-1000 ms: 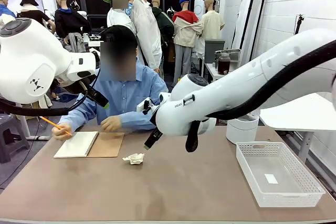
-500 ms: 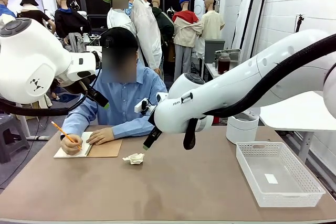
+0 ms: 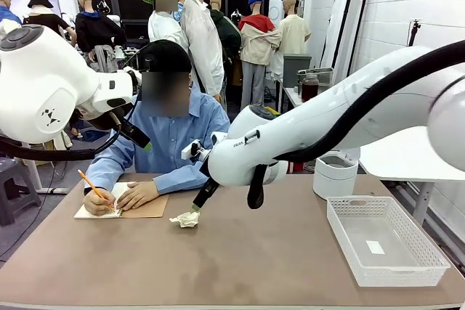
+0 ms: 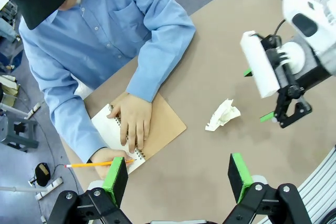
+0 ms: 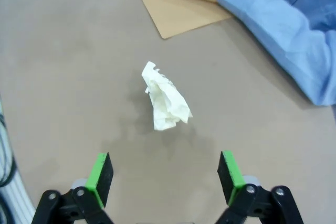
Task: Sort the paper based on its condition.
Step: If a person hands you a paper, place it in the Organizing basket , and if it's crumpled, put it in the Trash can.
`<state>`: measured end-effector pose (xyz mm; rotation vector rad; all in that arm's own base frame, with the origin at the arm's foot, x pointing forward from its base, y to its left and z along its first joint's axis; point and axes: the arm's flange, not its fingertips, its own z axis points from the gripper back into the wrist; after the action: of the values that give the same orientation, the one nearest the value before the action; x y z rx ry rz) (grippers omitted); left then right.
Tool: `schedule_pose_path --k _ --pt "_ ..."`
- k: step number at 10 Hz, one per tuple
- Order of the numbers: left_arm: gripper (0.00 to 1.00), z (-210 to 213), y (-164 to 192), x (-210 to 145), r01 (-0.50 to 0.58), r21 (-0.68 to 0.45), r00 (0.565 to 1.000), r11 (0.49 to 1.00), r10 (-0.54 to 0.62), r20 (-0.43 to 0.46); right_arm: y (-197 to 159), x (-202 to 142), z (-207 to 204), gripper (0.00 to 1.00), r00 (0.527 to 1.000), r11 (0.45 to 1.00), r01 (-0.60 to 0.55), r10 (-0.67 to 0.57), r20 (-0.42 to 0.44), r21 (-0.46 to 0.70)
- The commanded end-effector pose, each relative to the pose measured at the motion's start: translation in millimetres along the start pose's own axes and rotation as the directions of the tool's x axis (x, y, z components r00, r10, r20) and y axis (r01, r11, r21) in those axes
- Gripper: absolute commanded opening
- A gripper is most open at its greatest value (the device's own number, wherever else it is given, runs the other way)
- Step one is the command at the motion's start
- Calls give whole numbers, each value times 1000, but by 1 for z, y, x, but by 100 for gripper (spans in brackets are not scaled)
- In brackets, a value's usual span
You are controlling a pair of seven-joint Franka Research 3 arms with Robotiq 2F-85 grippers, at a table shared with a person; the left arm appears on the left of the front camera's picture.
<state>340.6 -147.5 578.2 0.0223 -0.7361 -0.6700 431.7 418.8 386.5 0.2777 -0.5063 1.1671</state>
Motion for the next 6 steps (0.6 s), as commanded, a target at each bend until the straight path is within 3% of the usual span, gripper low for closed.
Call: schedule_pose_path --k 1,6 --pt "100 0 0 0 3 1 1000 1000 -3 1 -12 17 -30 100 1000 1000 -11 12 -19 24" --pt "100 0 0 0 3 1 1000 1000 -3 1 -24 29 -68 100 997 997 5 1 -76 81"
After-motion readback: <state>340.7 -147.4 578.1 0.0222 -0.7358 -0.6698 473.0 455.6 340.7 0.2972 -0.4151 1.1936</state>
